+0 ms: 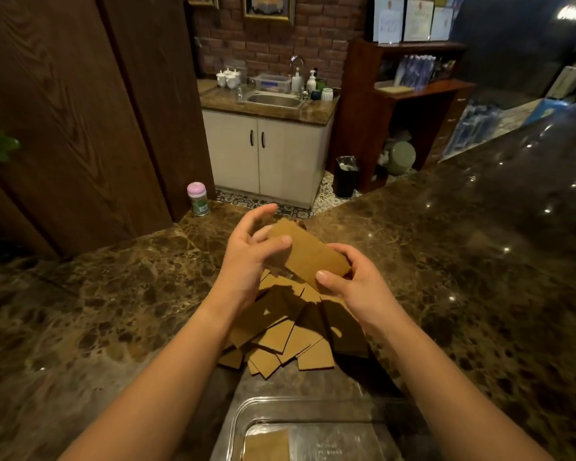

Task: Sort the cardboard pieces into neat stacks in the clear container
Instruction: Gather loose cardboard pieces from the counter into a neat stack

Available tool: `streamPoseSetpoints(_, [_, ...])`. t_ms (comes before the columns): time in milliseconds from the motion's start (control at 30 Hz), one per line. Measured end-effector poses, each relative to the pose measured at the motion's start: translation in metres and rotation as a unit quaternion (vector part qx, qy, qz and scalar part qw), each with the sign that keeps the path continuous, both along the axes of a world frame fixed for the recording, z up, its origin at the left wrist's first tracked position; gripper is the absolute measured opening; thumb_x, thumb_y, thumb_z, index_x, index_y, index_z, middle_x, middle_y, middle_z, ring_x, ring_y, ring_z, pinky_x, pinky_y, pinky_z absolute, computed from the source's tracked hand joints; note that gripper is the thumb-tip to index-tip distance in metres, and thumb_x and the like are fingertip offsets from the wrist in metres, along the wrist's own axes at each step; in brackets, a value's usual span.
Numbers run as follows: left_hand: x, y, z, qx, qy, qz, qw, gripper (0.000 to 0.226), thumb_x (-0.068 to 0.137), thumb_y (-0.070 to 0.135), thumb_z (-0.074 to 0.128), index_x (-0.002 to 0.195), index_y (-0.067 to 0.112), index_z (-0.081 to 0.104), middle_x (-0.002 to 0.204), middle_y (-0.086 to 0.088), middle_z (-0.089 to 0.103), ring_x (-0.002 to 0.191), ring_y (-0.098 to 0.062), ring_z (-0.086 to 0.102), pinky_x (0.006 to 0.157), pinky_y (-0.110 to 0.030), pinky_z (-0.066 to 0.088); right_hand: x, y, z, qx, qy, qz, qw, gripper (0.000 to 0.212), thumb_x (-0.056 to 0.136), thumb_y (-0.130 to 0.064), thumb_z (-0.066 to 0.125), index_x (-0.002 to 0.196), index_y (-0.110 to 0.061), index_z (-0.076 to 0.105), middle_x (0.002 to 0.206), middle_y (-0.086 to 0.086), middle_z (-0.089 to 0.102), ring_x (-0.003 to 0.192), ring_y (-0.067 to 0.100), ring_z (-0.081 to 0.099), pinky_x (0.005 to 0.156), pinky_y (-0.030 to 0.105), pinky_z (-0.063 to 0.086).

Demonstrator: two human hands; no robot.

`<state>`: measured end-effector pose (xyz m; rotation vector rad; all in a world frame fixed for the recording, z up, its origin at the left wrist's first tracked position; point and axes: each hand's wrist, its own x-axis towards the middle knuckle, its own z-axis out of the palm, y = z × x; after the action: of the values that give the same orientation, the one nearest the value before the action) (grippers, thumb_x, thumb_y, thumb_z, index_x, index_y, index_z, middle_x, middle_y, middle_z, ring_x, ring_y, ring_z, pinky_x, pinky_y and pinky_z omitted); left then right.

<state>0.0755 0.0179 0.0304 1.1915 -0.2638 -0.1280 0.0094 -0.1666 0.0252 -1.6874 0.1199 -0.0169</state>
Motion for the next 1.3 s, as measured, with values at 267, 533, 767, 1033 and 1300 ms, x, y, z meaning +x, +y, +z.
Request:
streamPoseSetpoints(267, [-0.007,-0.024,-0.045,0.144,0.101,0.13,0.976,0.019,0.1,0.028,0.053,0.092,0.018,0.068,0.085,0.005,0.069,0.08,-0.012,0.066,0.055,-0.013,0.048,0.014,0.007,-0.05,-0.165,-0.029,0.009,0.986,0.049,0.091,-0.003,0.064,0.118,-0.041,0.048,0.126,-0.002,0.054,0.115,0.018,0.058,0.092,0.034,0.054])
streamPoseSetpoints(533, [-0.015,-0.021,-0.081,0.202,0.127,0.114,0.964,0.025,0.103,0.018,0.045,0.096,0.021,0.069,0.098,0.0,0.068,0.089,-0.012,0.062,0.067,-0.011,0.046,0.03,0.016,-0.085,0.136,0.154,-0.087,0.975,0.025,0.099,-0.035,0.056,0.119,-0.02,0.063,0.115,0.012,0.066,0.099,0.024,0.067,0.09,0.042,0.056])
streamPoseSetpoints(767, [-0.01,-0.034,-0.078,0.177,0.138,0.164,0.961,0.028,0.103,0.017,0.042,0.095,0.016,0.069,0.091,0.002,0.067,0.081,-0.008,0.061,0.061,-0.013,0.047,0.034,0.027,-0.082,0.071,0.128,-0.15,0.978,0.032,0.104,-0.035,0.045,0.124,-0.016,0.063,0.112,0.004,0.067,0.102,0.019,0.065,0.095,0.035,0.054])
streamPoseSetpoints(1033, [-0.011,-0.028,-0.091,0.179,0.158,0.182,0.954,0.032,0.102,0.013,0.04,0.095,0.004,0.07,0.084,-0.003,0.07,0.073,-0.008,0.065,0.056,-0.011,0.047,0.036,0.038,-0.082,0.09,0.149,-0.151,0.973,0.058,0.104,-0.053,0.03,0.144,-0.015,0.049,0.144,0.007,0.053,0.131,0.022,0.05,0.114,0.04,0.035])
streamPoseSetpoints(1300, [-0.007,-0.025,-0.09,0.124,0.182,0.181,0.959,0.033,0.102,0.016,0.042,0.089,0.009,0.071,0.089,-0.005,0.069,0.085,-0.02,0.063,0.064,-0.021,0.051,0.037,0.037,-0.079,0.233,0.128,-0.145,0.953,0.033,0.104,-0.045,0.04,0.101,-0.024,0.066,0.11,-0.003,0.067,0.097,0.009,0.065,0.078,0.024,0.051])
